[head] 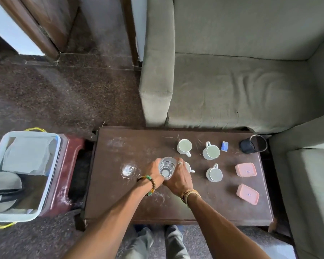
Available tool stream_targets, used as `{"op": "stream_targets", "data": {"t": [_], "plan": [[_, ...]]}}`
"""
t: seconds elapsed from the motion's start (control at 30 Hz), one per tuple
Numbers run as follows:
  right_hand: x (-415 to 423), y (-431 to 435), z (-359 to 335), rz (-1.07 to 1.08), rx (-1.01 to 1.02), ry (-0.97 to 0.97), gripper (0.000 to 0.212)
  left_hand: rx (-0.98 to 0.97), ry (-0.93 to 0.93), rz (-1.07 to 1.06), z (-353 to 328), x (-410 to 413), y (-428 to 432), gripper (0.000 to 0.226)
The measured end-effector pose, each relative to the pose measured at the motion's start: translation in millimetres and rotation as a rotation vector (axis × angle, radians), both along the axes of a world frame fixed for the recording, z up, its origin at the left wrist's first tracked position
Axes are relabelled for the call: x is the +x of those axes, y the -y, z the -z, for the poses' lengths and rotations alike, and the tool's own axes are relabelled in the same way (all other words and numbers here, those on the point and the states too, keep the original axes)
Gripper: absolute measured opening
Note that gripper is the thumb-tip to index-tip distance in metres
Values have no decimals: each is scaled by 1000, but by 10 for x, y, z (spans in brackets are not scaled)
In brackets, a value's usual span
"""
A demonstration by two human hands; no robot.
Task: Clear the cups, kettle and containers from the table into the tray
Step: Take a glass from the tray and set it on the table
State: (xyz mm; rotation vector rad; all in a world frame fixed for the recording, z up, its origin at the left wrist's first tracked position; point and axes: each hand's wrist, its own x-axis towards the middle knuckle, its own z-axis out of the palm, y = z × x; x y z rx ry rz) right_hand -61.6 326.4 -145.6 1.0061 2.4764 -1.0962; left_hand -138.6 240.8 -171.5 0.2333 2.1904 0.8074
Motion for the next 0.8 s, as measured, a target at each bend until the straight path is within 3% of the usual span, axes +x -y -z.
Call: {"op": "stream_targets", "data": {"t": [0.1, 0.3, 0.43, 0.8], "plan": [[-91, -94, 362, -90, -7, 27, 73, -47, 21, -97, 359, -17, -44, 42], [-491, -313, 854, -172, -35, 49, 82, -107, 18, -174, 816, -342, -254, 34], [-880, -504, 1082, -161, -12, 21, 83, -210, -162, -33, 894, -716, -378, 39], [-1357, -559, 1605, -83, 60, -29, 78, -162, -240, 6, 1285, -1204, -524, 35]]}}
